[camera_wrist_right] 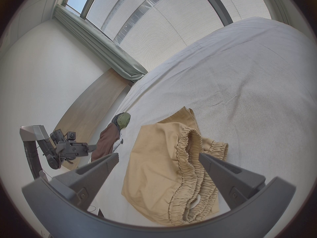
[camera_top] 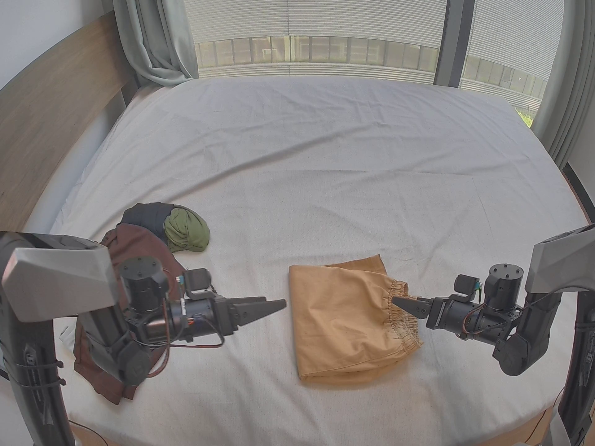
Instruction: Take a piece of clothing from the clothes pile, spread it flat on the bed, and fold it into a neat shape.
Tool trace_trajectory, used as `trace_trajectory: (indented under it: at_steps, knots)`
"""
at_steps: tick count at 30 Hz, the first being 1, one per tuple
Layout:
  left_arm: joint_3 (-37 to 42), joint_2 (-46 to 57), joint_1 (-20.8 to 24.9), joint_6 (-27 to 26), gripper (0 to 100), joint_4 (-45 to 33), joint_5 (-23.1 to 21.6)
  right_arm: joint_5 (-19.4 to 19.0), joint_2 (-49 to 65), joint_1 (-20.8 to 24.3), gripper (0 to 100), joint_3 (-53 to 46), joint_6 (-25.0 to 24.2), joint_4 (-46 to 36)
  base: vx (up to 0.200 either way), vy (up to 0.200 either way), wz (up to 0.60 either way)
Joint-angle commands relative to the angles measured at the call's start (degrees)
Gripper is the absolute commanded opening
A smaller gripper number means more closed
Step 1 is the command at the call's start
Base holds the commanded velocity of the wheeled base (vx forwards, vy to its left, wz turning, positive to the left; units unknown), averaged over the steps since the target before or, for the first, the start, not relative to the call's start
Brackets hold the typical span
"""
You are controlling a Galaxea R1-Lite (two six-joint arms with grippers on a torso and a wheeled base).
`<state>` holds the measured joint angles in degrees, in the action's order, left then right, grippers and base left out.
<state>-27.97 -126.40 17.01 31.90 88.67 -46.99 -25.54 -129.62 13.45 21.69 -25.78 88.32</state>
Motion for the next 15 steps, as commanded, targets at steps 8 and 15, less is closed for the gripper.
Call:
trace_trajectory:
  at_steps: [8, 15]
  knots:
    - [11.09, 11.27, -14.02, -12.83, 100, -0.08, -5.12, 0.14, -0.19, 1.32, 100, -0.77, 1.17, 0.01, 0.0, 0.0, 0.0]
    - [12.06, 10.92, -17.27, -24.52, 100, -0.08, -5.21, 0.05, -0.19, 1.06, 100, -1.65, 1.53, 0.01, 0.0, 0.0, 0.0]
